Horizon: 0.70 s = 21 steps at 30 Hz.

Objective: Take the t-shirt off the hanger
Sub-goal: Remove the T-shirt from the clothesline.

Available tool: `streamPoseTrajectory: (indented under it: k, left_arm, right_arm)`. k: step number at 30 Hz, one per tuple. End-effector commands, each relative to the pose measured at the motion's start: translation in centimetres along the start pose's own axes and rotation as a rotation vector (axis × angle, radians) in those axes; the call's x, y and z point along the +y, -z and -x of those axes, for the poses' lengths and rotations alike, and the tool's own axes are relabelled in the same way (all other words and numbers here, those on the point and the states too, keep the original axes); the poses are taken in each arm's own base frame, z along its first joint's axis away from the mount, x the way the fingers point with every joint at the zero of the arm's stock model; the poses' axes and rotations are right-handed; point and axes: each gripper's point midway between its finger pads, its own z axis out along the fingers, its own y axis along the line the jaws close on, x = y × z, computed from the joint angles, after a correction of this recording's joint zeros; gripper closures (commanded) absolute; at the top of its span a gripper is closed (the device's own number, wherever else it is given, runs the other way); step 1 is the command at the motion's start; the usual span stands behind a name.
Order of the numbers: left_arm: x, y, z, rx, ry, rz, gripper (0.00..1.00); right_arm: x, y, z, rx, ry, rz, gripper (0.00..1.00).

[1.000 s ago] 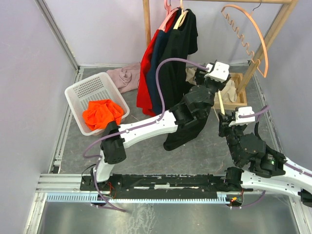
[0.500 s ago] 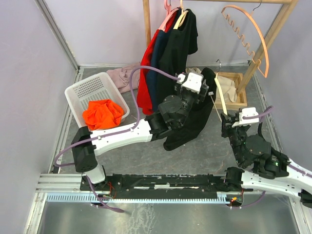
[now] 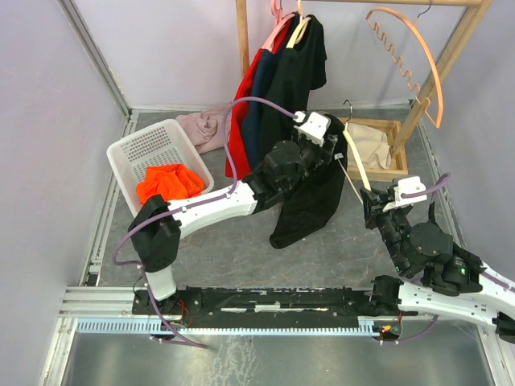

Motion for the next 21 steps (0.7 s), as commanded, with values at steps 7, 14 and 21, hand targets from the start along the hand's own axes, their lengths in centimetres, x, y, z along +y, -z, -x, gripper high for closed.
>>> streamPoseTrajectory:
  k: [7,14,21]
  left_arm:
    - [-2.8,0.5,1.2,-0.075,0.100,-0.121,0.28]
    - [-3.2,-0.1,2.0,-0.085,0.094,-0.131,0.28]
    - [-3.1,-1.1,3.2,-0.104,0.089,-0.113,0.36]
  right_arm:
    - [-0.5,0.6,4.5,-0.086,-0.109,0.030,0.98]
    - [-0.5,0.7,5.5,-0.089,-0.111,0.041,0.98]
    - [-0.9,0.9,5.7,-0.088,-0.109,0.037,0.98]
